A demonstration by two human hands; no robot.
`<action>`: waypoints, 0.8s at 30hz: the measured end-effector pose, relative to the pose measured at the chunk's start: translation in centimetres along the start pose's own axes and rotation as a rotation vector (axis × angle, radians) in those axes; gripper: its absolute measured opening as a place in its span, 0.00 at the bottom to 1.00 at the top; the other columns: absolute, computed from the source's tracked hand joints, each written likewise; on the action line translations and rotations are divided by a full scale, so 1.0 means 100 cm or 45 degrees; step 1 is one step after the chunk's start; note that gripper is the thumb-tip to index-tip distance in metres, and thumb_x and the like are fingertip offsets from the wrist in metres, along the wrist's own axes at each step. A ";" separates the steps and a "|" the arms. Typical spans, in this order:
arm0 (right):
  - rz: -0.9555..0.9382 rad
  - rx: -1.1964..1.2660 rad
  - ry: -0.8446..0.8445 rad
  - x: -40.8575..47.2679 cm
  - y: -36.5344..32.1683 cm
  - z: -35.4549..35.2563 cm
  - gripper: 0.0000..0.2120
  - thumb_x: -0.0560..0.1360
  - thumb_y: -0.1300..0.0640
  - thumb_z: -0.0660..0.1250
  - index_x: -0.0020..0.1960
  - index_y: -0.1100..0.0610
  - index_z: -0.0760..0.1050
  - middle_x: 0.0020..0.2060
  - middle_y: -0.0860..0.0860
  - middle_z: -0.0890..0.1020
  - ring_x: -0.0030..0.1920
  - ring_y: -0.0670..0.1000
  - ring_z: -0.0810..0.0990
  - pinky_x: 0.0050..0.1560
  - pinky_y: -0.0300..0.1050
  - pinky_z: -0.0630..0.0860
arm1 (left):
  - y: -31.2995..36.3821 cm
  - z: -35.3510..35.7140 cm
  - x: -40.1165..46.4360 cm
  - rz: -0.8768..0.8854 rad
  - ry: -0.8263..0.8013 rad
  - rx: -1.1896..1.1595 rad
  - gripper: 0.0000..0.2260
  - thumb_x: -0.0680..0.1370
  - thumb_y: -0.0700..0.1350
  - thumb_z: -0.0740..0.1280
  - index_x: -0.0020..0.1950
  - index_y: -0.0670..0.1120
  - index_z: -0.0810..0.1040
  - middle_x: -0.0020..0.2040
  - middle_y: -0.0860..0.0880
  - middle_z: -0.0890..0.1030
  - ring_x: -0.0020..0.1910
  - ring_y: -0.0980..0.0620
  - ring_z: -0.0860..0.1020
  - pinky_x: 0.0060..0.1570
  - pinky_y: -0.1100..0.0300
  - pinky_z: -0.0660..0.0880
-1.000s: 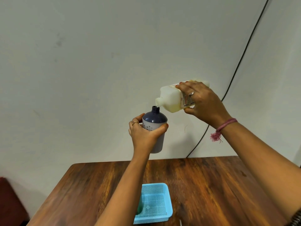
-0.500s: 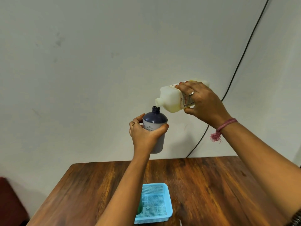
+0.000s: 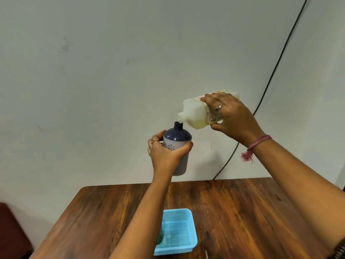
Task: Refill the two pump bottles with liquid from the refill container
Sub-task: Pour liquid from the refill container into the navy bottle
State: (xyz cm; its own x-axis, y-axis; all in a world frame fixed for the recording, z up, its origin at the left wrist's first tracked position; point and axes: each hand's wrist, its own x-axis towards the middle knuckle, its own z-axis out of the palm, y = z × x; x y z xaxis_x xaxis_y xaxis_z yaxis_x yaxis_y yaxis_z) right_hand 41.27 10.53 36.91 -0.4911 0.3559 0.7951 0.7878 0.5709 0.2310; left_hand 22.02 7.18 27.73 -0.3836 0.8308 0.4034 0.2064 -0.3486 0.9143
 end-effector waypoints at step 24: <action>-0.006 0.005 0.011 -0.001 0.002 -0.001 0.35 0.61 0.63 0.79 0.66 0.61 0.72 0.60 0.59 0.78 0.60 0.62 0.76 0.62 0.58 0.71 | 0.001 0.001 -0.003 -0.011 0.003 -0.021 0.41 0.50 0.64 0.74 0.61 0.56 0.66 0.61 0.51 0.71 0.61 0.47 0.73 0.57 0.47 0.78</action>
State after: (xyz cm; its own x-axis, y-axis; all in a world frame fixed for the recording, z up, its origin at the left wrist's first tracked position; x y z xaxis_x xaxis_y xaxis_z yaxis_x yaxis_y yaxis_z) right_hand 41.53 10.55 36.93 -0.4912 0.3468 0.7990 0.7842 0.5753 0.2323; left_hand 22.29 6.97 27.73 -0.3876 0.8327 0.3955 0.1880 -0.3486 0.9182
